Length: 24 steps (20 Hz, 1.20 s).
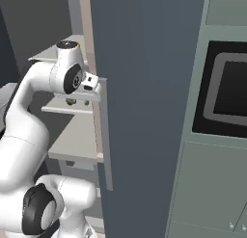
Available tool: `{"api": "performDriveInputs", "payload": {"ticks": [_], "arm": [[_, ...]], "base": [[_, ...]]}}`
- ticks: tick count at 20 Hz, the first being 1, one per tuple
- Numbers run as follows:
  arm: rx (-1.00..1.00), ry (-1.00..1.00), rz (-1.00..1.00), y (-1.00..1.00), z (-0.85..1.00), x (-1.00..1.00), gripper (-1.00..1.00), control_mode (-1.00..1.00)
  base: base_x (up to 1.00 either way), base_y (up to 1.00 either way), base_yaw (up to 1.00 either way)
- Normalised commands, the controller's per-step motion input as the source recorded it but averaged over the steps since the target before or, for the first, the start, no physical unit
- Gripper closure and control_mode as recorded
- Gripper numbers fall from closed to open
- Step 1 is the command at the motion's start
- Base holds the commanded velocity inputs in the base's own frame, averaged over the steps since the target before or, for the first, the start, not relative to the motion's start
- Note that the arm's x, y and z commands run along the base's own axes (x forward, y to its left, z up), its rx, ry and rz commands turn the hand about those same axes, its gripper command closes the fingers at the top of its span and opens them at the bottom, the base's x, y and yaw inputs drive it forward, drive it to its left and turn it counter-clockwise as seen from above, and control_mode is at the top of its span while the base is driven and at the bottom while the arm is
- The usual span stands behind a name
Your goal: Take the cucumber and garlic from the second highest rack and move them to the highest rack where the tangerine and mango are located, to maximize freezer space. Close the freezer door after rearranging.
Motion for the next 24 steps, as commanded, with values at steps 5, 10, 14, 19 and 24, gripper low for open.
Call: {"api": "performDriveInputs", "payload": {"ticks": [5,10,14,19,24], "arm": [[0.00,-0.09,0.00,0.00,0.40,-0.45,-1.00,-1.00],[0.00,-0.31,0.00,0.00,0.58,-0.91,-1.00,-1.00],[0.00,-0.43,0.00,0.00,0.36,-0.84,-1.00,-1.00],[0.00,-0.26,0.00,0.00,0.10,-0.57,-1.00,-1.00],[0.00,-0.04,0.00,0.04,0.00,-0.12,-1.00,-1.00]], "base": [[0.00,0.00,0.00],[0.00,0.00,0.00],[0.00,0.00,0.00],[0.00,0.00,0.00],[0.00,0.00,0.00]]}}
